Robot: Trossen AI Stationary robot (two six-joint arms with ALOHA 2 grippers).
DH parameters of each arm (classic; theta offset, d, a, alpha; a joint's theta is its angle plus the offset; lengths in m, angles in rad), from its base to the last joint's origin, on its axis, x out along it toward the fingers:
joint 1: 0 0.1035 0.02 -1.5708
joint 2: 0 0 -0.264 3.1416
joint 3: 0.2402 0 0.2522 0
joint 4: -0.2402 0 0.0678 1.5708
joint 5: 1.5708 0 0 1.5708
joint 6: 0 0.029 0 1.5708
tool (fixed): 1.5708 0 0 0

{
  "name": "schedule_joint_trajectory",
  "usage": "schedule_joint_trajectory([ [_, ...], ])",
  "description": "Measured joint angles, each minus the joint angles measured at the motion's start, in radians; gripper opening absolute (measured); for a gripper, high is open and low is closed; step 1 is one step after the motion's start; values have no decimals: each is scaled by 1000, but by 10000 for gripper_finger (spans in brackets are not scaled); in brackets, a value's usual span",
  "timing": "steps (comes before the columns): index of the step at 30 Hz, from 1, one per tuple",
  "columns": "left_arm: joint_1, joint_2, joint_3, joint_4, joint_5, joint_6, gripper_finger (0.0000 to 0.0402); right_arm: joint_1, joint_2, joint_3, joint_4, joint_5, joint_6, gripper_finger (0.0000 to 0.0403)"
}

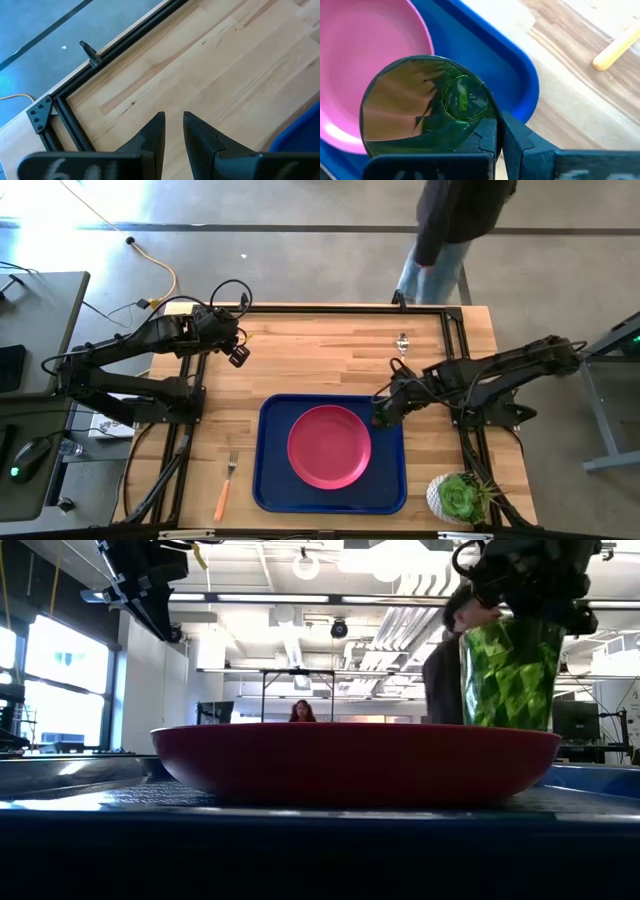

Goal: Pick and place plate/cup/fork/spoon on tray
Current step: Put the green cup on the blue serving tray to the top right of the pink plate

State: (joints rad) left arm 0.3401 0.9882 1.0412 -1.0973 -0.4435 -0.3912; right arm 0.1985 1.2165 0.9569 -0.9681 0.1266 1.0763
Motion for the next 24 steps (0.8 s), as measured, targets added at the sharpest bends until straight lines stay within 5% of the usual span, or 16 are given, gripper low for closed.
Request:
schedule_joint_trajectory([
  [24, 0, 0, 0, 0, -1, 1, 60, -28, 113, 0, 21, -28, -30, 0],
])
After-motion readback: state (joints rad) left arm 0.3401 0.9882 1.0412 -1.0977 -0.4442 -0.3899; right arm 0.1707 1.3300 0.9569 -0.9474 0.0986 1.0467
